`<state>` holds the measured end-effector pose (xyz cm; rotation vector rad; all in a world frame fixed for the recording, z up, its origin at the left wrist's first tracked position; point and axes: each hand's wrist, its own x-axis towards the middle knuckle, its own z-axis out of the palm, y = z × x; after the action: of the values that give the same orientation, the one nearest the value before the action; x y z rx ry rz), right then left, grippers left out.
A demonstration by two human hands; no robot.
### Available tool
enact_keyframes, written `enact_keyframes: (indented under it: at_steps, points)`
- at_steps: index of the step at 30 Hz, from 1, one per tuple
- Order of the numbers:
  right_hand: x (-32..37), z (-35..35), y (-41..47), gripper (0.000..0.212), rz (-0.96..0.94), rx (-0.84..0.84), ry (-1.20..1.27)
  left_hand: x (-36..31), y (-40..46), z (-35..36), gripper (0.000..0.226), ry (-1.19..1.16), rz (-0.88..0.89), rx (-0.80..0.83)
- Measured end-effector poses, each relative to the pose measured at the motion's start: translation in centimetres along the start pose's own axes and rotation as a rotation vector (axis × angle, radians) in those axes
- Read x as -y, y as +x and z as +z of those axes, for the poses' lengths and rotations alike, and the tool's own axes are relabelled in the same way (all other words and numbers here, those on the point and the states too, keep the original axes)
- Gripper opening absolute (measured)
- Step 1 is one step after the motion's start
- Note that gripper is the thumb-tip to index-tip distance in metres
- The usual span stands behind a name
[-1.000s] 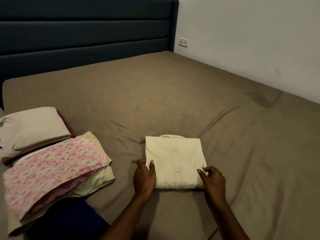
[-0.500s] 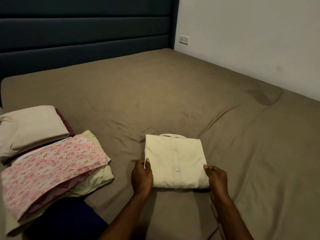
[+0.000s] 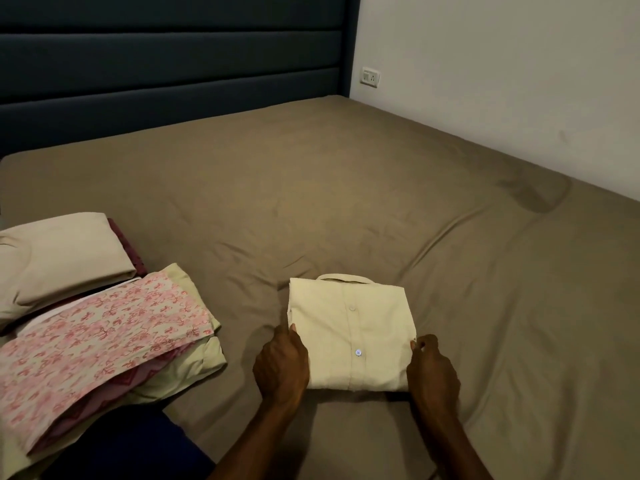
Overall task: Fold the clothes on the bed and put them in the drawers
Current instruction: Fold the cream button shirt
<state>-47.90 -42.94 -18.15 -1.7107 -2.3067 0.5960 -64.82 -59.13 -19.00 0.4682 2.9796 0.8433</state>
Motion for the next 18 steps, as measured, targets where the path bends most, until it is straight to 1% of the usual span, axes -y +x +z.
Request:
enact_keyframes:
  at_steps: [2,3,4,5,6,7,8,9,10,11,12,13,15,16,18]
  points:
    - [-0.1,0.7,-0.6,0.021,-0.025,0.038,-0.143,0.3,-0.2,0.2,0.042,0.154,0.011,0.133]
    - [-0.2,1.0,-0.6,0.021,-0.037,0.017,-0.166,0.3,-0.2,0.5,0.042,0.194,0.018,0.161]
    - [0.1,1.5,-0.3,0.02,-0.087,-0.052,-0.174,0.3,0.0,0.8,0.039,0.22,0.035,0.139]
    - [0.2,1.6,-0.2,0.02,-0.133,-0.156,-0.14,0.0,-0.1,0.6,0.036,0.228,0.058,0.107]
    - [0.4,1.5,0.1,0.019,-0.173,-0.227,-0.101,-0.4,0.0,0.4,0.039,0.181,0.065,0.066]
    - [0.4,1.8,0.4,0.027,-0.226,-0.336,-0.093,-0.8,0.1,0.4,0.049,0.139,0.105,-0.012]
    - [0.6,1.9,0.7,0.039,-0.279,-0.399,-0.062,-1.0,0.1,0.3,0.059,0.107,0.19,-0.081]
    - [0.9,2.1,0.8,0.051,-0.373,-0.392,-0.028,-1.4,-0.1,0.4,0.068,0.078,0.31,-0.121]
    - [1.3,2.2,1.0,0.058,-0.482,-0.36,0.005,-1.7,0.0,0.5,0.073,0.052,0.449,-0.11]
    - [1.9,2.5,1.0,0.063,-0.581,-0.296,0.01,-1.8,0.3,0.9,0.075,0.051,0.559,-0.062]
    - [2.3,3.3,1.2,0.064,-0.649,-0.205,-0.02,-1.8,0.9,1.6,0.074,0.08,0.633,-0.003]
    - [2.5,4.4,1.7,0.064,-0.689,-0.125,-0.056,-1.6,1.4,2.6,0.072,0.122,0.661,0.053]
    - [2.2,6.4,2.8,0.063,-0.689,0.009,-0.084,-0.8,2.1,4.9,0.069,0.172,0.639,0.18]
    - [2.0,7.2,3.2,0.063,-0.681,0.045,-0.085,-0.4,2.3,5.7,0.068,0.188,0.613,0.233]
    - [1.7,7.4,3.9,0.065,-0.665,0.067,-0.084,-0.2,2.8,6.7,0.069,0.195,0.59,0.253]
